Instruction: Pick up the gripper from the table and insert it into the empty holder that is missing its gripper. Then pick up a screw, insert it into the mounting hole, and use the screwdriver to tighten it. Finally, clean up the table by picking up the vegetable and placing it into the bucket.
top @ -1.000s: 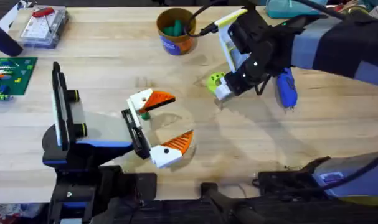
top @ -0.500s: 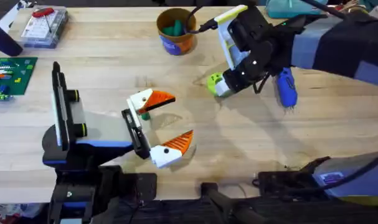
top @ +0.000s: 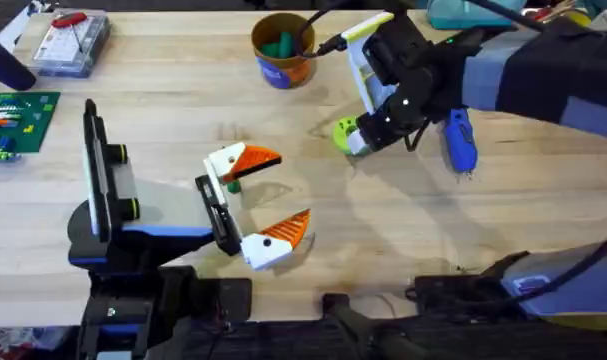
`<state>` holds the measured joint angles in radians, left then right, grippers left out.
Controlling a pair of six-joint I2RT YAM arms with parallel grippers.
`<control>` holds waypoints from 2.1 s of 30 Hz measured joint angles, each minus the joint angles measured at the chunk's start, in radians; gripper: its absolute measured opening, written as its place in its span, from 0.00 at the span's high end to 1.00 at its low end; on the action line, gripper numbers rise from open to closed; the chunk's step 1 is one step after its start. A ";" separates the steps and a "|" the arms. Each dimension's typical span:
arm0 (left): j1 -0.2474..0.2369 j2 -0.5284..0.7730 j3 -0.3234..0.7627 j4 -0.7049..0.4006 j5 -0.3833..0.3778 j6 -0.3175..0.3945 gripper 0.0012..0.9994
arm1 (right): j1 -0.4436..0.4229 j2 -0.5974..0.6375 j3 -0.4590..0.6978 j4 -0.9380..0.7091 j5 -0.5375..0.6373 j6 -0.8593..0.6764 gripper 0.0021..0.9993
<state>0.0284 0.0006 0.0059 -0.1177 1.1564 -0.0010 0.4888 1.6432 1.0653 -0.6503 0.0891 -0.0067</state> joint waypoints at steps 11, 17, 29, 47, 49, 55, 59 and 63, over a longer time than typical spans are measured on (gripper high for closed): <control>0.000 0.000 0.000 0.000 0.000 0.000 0.01 | 0.014 0.000 0.000 0.018 0.000 0.000 0.58; 0.000 0.000 0.000 0.000 0.000 0.000 0.01 | 0.014 0.000 0.000 0.017 0.000 0.000 0.65; 0.000 0.000 0.000 0.000 0.000 0.000 0.01 | 0.015 0.008 0.006 -0.004 0.000 0.002 0.76; 0.000 0.000 0.000 0.000 0.000 0.000 0.01 | 0.015 0.008 0.006 -0.008 0.000 0.001 0.98; 0.000 0.000 0.000 0.000 0.000 0.000 0.01 | 0.015 0.008 0.006 -0.008 0.000 0.003 0.99; 0.000 0.000 0.000 0.000 0.000 0.000 0.01 | 0.015 0.008 0.006 -0.007 0.000 0.003 0.99; 0.000 0.000 0.000 0.000 0.000 0.000 0.01 | 0.015 0.008 0.008 -0.008 0.000 0.003 0.99; 0.000 0.000 0.000 0.000 0.000 0.000 0.01 | 0.015 0.008 0.038 -0.055 0.000 0.003 0.99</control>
<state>0.0284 0.0006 0.0059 -0.1177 1.1564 -0.0010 0.5037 1.6513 1.1034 -0.7051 0.0891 -0.0040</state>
